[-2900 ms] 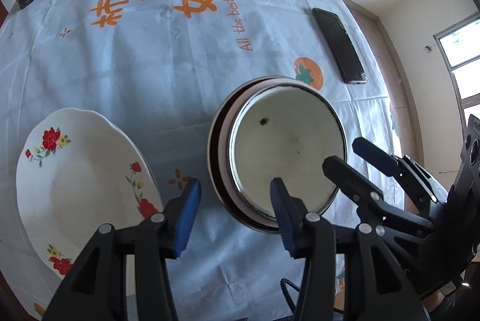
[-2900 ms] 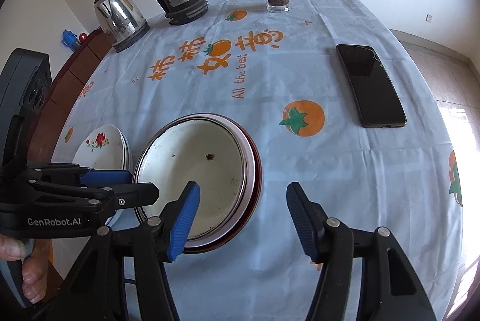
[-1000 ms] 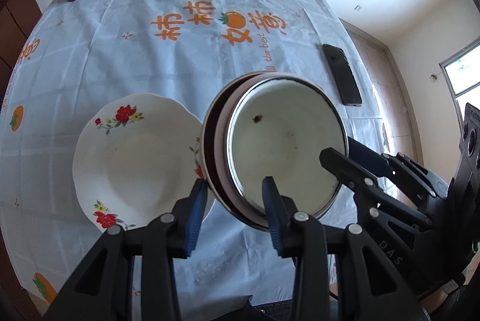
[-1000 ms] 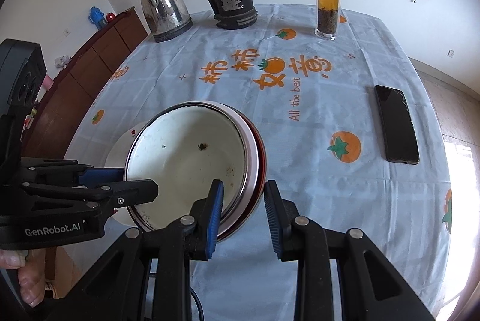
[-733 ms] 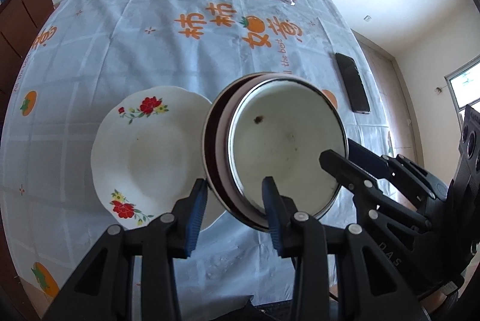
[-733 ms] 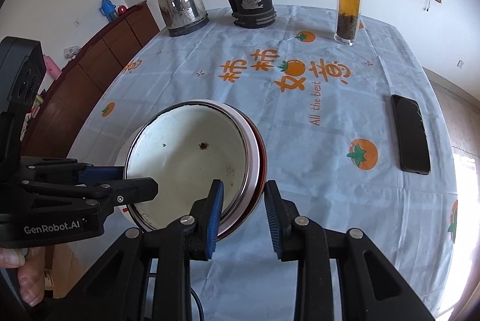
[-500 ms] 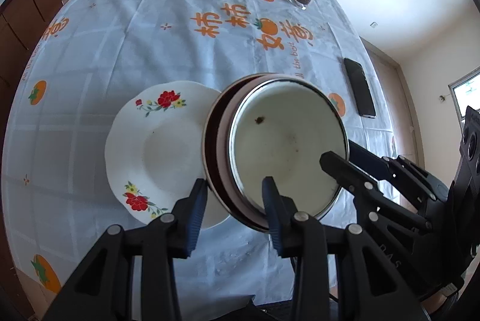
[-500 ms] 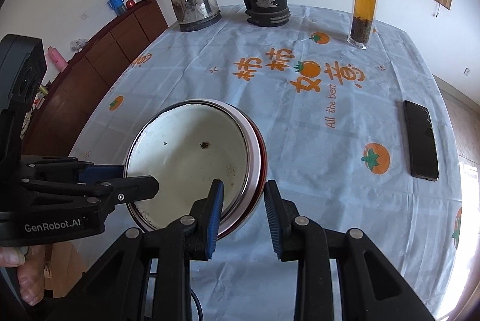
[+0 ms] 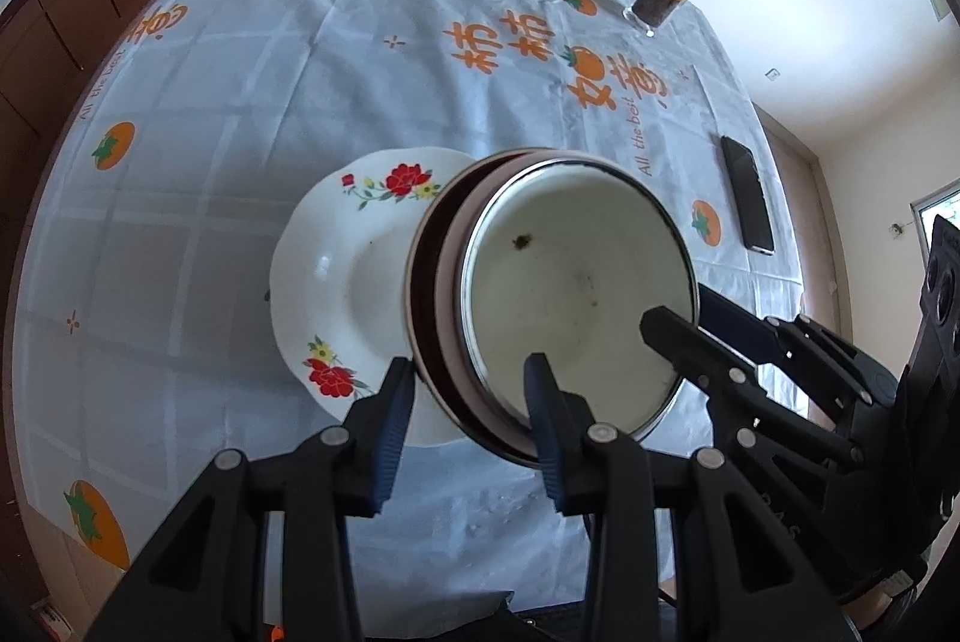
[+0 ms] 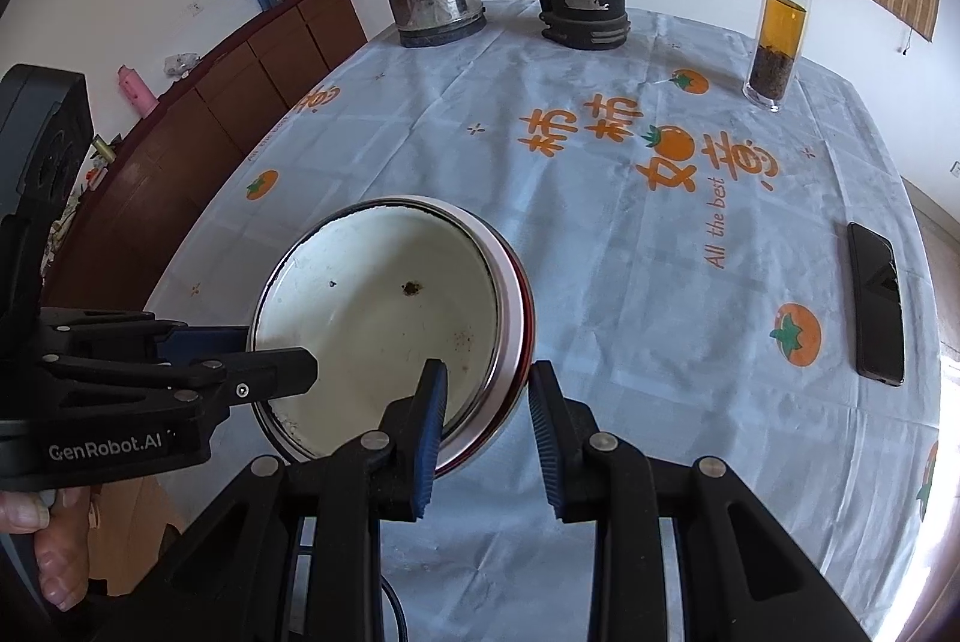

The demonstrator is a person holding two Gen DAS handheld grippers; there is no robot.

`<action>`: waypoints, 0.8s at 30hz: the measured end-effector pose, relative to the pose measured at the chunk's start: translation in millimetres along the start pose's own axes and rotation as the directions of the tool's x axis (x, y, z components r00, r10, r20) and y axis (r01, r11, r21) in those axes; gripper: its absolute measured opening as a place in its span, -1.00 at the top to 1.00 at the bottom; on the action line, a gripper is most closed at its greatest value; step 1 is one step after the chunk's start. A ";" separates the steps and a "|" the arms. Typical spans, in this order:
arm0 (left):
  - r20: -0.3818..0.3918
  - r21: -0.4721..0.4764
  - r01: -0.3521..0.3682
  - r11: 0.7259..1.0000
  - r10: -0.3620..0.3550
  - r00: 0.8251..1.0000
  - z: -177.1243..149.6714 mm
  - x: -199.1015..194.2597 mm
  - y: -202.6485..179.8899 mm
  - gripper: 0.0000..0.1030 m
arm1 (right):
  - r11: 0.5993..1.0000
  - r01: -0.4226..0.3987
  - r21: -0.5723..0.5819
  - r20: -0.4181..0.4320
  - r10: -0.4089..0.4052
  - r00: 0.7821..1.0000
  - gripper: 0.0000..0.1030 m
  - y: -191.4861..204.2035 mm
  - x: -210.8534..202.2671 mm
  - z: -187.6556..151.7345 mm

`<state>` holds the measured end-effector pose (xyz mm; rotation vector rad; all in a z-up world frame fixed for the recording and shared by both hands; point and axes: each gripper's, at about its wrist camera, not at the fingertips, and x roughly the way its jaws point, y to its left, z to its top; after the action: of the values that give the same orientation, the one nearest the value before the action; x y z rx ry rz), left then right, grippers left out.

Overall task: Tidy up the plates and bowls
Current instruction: 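Lift and carry the bowl stack with both grippers over the flowered plates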

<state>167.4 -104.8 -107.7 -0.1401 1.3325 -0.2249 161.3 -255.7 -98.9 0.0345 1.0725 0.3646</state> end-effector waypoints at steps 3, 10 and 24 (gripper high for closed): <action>0.000 -0.017 -0.008 1.000 0.008 1.000 -0.3 0.1 8.0 0.30 | 1.000 -0.007 -0.016 -0.006 0.006 1.000 0.41 6.7 4.8 1.7; 0.001 -0.048 -0.024 0.999 0.024 1.000 0.7 0.6 22.0 0.30 | 0.999 -0.019 -0.044 -0.023 0.018 1.000 0.41 18.8 16.3 7.1; -0.027 -0.081 -0.043 0.996 0.041 0.999 3.2 11.3 39.2 0.30 | 0.997 -0.040 -0.062 -0.063 0.036 0.997 0.41 28.0 39.5 13.8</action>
<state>176.2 -69.6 -126.6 -0.1784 1.3693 -0.1365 182.2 -215.2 -120.2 -0.0129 1.1218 0.4359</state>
